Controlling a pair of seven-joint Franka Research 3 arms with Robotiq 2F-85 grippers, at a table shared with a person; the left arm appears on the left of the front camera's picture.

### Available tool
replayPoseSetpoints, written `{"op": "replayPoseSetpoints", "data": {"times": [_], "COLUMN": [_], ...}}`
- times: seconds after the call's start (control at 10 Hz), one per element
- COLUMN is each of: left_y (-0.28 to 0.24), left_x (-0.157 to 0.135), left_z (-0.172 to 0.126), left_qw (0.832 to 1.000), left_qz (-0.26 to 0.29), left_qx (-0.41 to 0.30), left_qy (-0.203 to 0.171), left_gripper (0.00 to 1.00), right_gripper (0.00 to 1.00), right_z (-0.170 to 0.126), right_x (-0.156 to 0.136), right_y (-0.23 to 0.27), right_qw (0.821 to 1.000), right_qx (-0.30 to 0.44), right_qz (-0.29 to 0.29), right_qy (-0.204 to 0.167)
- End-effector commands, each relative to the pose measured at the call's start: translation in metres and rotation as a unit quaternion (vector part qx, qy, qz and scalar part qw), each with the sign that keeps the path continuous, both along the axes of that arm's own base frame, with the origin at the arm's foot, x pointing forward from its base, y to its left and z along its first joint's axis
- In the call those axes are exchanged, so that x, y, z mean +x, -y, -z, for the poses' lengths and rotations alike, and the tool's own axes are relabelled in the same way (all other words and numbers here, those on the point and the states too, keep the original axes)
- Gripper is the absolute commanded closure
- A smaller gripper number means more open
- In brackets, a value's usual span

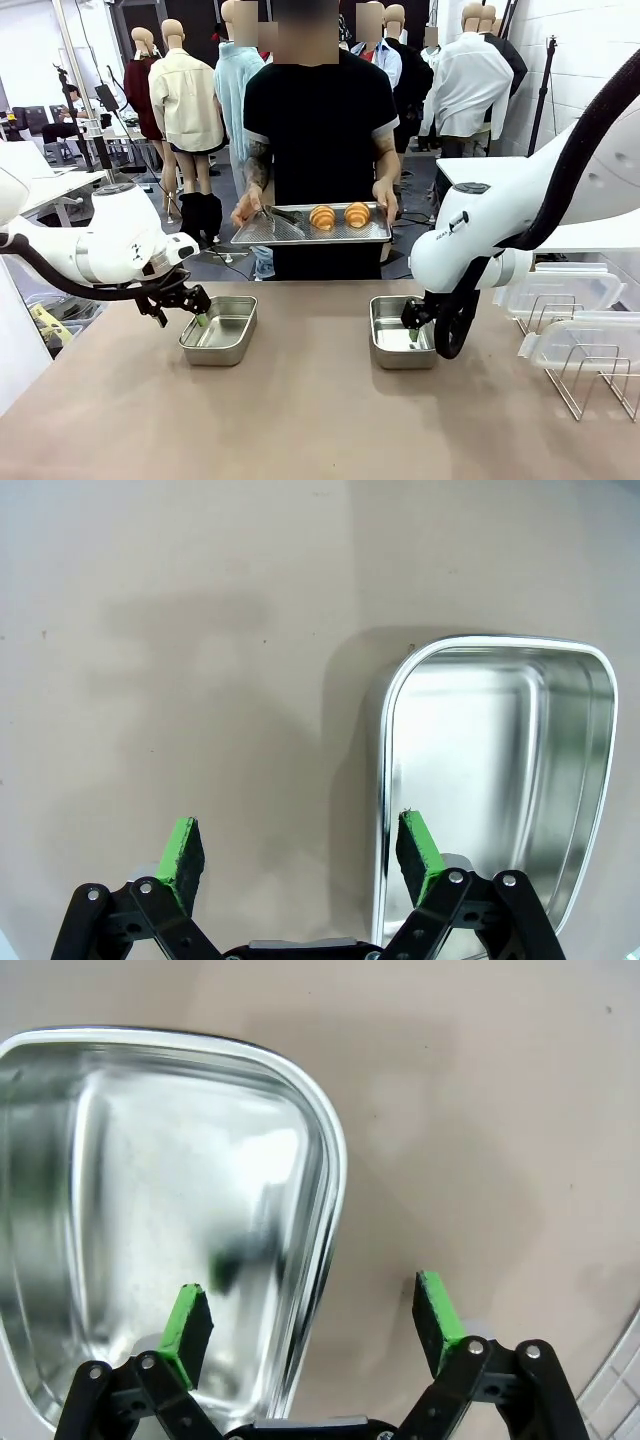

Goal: Place the bread in airtight containers.
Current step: Lift both Airtight Container.

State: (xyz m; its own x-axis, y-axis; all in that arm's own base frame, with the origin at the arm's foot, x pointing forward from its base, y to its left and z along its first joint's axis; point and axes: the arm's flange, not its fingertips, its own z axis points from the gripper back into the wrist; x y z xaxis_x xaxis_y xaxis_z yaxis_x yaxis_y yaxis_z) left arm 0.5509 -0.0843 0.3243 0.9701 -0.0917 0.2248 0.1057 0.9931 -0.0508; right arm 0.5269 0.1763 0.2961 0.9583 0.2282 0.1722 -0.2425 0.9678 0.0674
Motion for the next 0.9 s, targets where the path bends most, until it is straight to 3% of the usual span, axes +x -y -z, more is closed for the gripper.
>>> {"op": "replayPoseSetpoints", "data": {"times": [0.0,0.2,0.6,0.7,0.8], "left_y": [0.01,0.017,0.016,0.015,0.014], "left_x": [0.002,0.006,0.0,0.001,0.001], "left_z": [-0.001,0.004,0.002,0.002,0.002], "left_qw": [1.0,0.999,0.999,1.0,1.0], "left_qz": [-0.01,-0.002,-0.006,-0.005,-0.006], "left_qx": [0.019,0.028,0.026,0.024,0.022], "left_qy": [-0.004,-0.018,-0.02,-0.019,-0.019], "left_gripper": [0.0,0.06,0.86,1.0,1.0], "right_gripper": [0.0,0.05,0.81,1.0,1.0], "right_z": [0.005,0.004,-0.008,-0.009,-0.01], "right_x": [0.002,0.001,0.002,0.002,0.004], "right_y": [0.0,-0.002,-0.002,-0.002,-0.001], "right_qw": [1.0,1.0,1.0,1.0,1.0], "right_qx": [0.007,0.004,0.006,0.008,0.01], "right_qz": [0.001,0.002,0.017,0.016,0.015], "right_qy": [0.009,0.008,0.022,0.023,0.017]}}
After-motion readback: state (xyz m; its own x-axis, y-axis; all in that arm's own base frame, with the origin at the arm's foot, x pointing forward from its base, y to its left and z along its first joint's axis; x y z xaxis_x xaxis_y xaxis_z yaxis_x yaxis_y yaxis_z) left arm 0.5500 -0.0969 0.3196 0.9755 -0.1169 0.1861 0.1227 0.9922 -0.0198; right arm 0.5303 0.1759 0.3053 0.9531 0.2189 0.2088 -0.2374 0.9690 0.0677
